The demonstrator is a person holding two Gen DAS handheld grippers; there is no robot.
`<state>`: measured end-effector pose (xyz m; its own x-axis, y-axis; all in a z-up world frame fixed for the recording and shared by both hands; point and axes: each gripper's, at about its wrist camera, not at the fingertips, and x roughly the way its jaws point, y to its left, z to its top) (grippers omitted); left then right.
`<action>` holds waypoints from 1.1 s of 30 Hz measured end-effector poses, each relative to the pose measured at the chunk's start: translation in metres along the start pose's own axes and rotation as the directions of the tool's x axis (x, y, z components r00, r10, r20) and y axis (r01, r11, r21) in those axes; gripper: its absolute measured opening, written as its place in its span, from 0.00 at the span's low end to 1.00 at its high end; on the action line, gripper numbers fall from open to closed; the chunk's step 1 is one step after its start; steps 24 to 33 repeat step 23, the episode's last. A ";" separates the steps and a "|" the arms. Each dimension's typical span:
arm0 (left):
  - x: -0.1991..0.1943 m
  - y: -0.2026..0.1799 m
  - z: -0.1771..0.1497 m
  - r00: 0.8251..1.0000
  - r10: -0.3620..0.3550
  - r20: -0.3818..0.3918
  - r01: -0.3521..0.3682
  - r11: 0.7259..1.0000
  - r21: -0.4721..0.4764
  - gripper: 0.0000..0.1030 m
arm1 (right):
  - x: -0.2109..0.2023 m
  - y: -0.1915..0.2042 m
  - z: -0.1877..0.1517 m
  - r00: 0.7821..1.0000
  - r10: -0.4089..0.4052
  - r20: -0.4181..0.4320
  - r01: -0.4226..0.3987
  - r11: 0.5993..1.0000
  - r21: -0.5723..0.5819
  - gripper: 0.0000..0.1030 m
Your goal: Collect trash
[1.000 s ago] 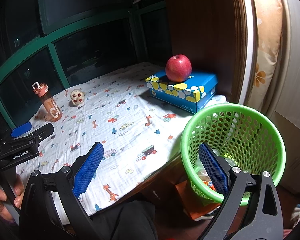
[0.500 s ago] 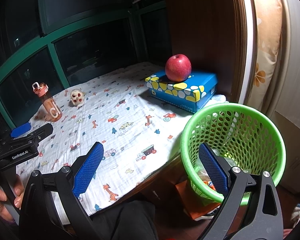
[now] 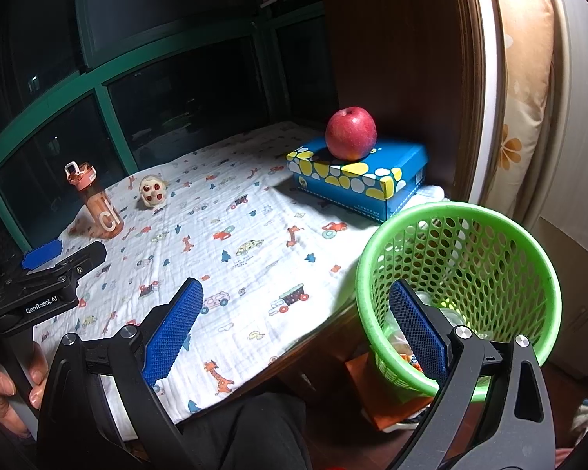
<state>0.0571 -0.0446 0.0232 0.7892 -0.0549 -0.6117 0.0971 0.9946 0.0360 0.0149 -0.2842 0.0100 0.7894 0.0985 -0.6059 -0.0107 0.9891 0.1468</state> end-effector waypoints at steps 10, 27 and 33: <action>-0.002 0.000 0.000 1.000 -0.004 0.012 0.004 1.000 0.008 0.93 | 0.000 0.000 -0.001 1.000 0.004 -0.001 -0.004 1.000 0.005 0.92; 0.000 0.001 0.000 1.000 -0.010 0.004 0.010 1.000 0.001 0.93 | 0.003 0.002 -0.002 1.000 0.010 -0.006 -0.010 1.000 0.000 0.92; 0.000 0.001 0.000 1.000 -0.010 0.004 0.010 1.000 0.001 0.93 | 0.003 0.002 -0.002 1.000 0.010 -0.006 -0.010 1.000 0.000 0.92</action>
